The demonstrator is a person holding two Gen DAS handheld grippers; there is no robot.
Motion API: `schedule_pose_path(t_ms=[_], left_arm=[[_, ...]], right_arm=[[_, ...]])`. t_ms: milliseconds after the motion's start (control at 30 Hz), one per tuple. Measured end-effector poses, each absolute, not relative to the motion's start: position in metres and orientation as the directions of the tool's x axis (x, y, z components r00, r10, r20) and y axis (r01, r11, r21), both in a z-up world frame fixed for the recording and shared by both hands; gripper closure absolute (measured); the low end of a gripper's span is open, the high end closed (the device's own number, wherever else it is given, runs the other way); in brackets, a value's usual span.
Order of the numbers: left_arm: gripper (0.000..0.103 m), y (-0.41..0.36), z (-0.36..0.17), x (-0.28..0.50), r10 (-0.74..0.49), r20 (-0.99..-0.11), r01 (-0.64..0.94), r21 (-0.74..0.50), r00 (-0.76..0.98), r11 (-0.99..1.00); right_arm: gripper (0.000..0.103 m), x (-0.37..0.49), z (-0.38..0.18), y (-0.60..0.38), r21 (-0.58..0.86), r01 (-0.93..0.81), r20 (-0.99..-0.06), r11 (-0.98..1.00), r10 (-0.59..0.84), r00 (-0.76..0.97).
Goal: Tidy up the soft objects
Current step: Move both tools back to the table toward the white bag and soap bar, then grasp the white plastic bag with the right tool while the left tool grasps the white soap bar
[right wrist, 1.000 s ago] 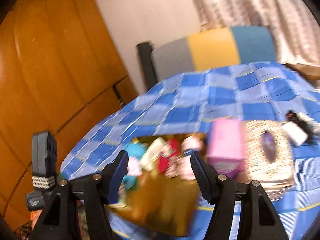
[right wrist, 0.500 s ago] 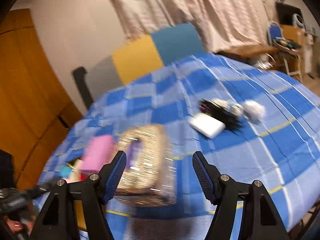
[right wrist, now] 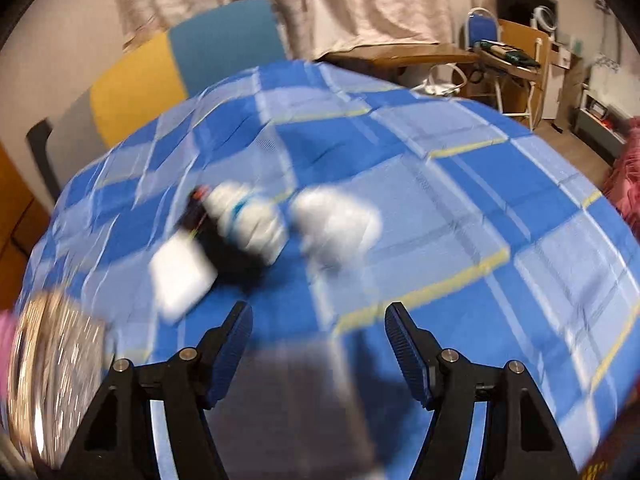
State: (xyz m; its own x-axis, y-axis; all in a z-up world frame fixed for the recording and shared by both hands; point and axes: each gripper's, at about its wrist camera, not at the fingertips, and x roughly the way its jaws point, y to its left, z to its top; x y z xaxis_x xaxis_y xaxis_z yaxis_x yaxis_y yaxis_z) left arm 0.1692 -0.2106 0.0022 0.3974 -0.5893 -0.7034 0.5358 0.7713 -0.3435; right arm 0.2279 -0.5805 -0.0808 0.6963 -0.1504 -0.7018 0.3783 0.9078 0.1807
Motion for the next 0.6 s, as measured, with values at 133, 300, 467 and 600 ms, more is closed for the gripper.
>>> schedule_pose_path(t_ms=[133,300,467,600], left_arm=[[0.051,-0.227,0.004,0.177,-0.591,-0.707,0.545,-0.34,0.389,0.766],[0.051,-0.24,0.003,0.189,-0.579,-0.721,0.544,-0.333,0.379,0.77],[0.051,-0.248,0.001,0.198,-0.57,-0.729,0.53,-0.333,0.38,0.78],[0.051,-0.258,0.003,0.205,-0.574,-0.73,0.527,-0.342,0.372,0.778]], right_arm=[[0.033,0.27,-0.08,-0.6,0.129,0.389,-0.718,0.912,-0.185,0.671],[0.034,0.316,-0.098,-0.604,0.09,0.336,-0.764,0.938,-0.152,0.628],[0.058,0.329,-0.115,-0.608,0.098,0.332,-0.803,0.938,-0.123,0.584],[0.072,0.316,-0.111,-0.612,0.148,0.324,-0.793,0.934,-0.083,0.604]])
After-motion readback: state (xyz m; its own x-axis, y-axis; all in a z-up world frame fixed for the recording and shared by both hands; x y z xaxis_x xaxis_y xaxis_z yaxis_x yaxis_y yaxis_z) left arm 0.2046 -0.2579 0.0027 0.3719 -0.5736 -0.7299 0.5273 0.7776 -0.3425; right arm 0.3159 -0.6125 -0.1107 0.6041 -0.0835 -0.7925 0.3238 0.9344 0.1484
